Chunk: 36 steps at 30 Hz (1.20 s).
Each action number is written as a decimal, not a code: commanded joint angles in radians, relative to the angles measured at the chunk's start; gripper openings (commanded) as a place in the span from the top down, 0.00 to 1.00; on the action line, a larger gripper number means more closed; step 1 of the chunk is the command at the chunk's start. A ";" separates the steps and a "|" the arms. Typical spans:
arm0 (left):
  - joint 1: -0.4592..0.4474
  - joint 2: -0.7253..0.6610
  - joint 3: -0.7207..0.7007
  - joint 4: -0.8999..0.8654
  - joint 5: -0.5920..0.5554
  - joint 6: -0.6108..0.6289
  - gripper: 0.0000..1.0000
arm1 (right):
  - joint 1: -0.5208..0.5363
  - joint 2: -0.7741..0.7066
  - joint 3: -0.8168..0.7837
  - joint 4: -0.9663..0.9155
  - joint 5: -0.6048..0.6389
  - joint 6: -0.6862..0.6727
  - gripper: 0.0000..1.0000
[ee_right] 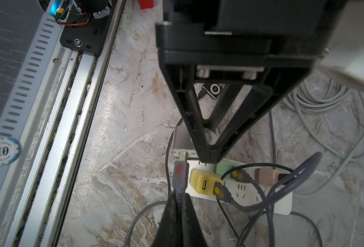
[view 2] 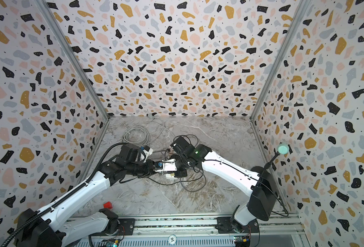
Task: Charge mp3
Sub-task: Insert the charging cable into the MP3 player.
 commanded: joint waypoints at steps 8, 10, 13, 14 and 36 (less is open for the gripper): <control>-0.004 0.006 0.090 0.071 0.041 0.014 1.00 | 0.032 0.066 0.078 -0.026 -0.007 0.042 1.00; -0.004 0.011 0.096 0.063 0.035 0.018 1.00 | 0.032 0.083 0.099 -0.037 -0.006 0.048 1.00; -0.004 0.012 0.102 0.052 0.031 0.024 1.00 | 0.035 0.107 0.126 -0.053 0.008 0.063 1.00; -0.005 0.012 0.102 0.051 0.030 0.024 1.00 | 0.035 0.113 0.133 -0.055 0.010 0.070 1.00; -0.004 0.017 0.102 0.037 0.015 0.008 1.00 | 0.070 0.186 0.230 -0.063 0.088 0.167 1.00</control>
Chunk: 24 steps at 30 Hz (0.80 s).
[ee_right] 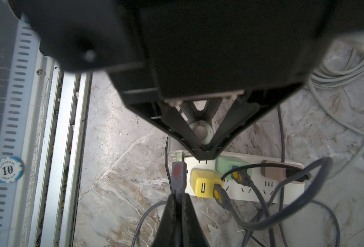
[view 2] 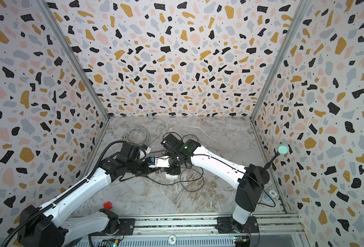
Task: Charge mp3
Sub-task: Insert the charging cable into the MP3 player.
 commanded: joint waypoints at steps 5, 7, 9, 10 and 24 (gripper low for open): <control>-0.016 -0.018 0.054 0.113 0.113 -0.015 1.00 | 0.037 0.024 0.009 0.026 0.042 0.014 1.00; -0.016 -0.015 0.054 0.095 0.104 -0.004 1.00 | 0.034 0.012 -0.008 0.025 0.064 0.015 1.00; -0.015 -0.014 0.052 0.088 0.097 -0.002 1.00 | 0.030 0.007 -0.009 0.022 0.067 0.012 1.00; -0.015 -0.012 0.053 0.078 0.091 0.002 1.00 | 0.030 0.007 -0.008 0.017 0.070 0.009 1.00; -0.013 0.014 0.100 -0.050 0.013 0.069 1.00 | 0.028 0.009 0.006 -0.015 0.095 -0.004 1.00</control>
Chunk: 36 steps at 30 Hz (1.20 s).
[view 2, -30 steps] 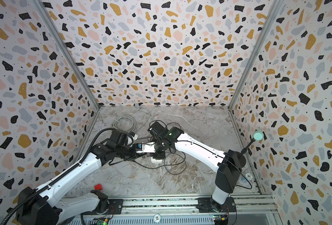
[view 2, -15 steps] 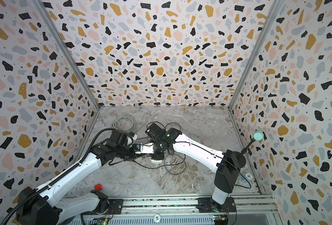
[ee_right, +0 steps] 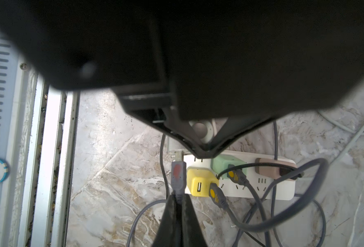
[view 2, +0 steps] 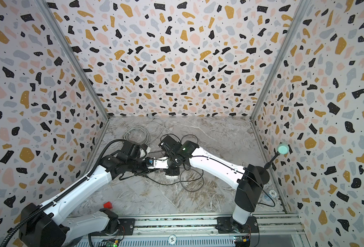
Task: Charge mp3
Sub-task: Insert the charging cable into the MP3 player.
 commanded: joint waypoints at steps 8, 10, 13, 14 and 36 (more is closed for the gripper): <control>-0.012 0.013 0.097 -0.024 0.025 0.046 1.00 | 0.008 0.011 0.028 -0.006 0.023 0.003 1.00; -0.012 0.014 0.096 -0.003 0.029 0.027 1.00 | 0.008 0.014 0.035 0.017 0.017 0.015 1.00; -0.012 0.019 0.101 0.000 0.029 0.023 1.00 | 0.013 0.021 0.037 0.050 0.003 0.036 1.00; -0.012 0.020 0.101 0.002 0.031 0.023 1.00 | 0.015 0.022 0.035 0.062 -0.003 0.043 1.00; -0.012 0.004 0.070 0.114 0.092 -0.042 1.00 | 0.019 -0.016 -0.058 0.270 -0.010 0.132 1.00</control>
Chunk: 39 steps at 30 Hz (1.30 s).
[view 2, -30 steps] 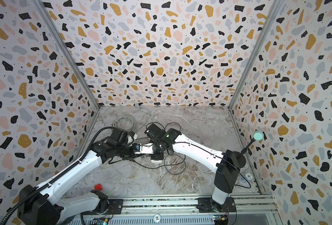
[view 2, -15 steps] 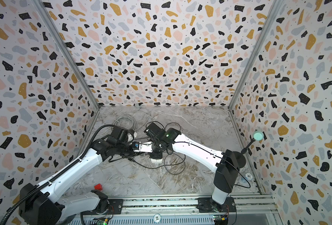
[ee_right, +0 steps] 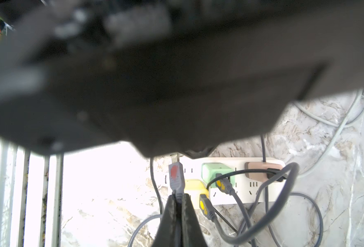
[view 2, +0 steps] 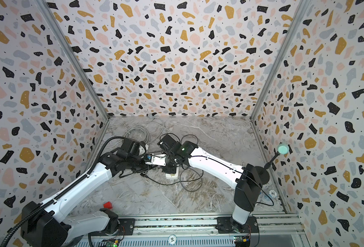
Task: Charge mp3
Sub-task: Insert the charging cable into the MP3 player.
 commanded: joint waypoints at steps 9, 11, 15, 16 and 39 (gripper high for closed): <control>-0.017 -0.034 -0.004 0.243 0.223 -0.094 1.00 | -0.001 -0.106 -0.165 0.193 -0.016 0.040 1.00; -0.017 -0.036 -0.012 0.272 0.233 -0.114 1.00 | -0.004 -0.105 -0.166 0.185 -0.016 0.034 1.00; -0.017 -0.031 -0.006 0.287 0.236 -0.126 1.00 | -0.003 -0.102 -0.167 0.181 -0.025 0.029 1.00; -0.017 -0.031 -0.004 0.287 0.236 -0.126 1.00 | -0.004 -0.099 -0.167 0.179 -0.016 0.031 1.00; 0.008 -0.007 0.024 0.345 0.132 -0.220 1.00 | 0.009 -0.012 -0.028 0.022 0.116 0.166 1.00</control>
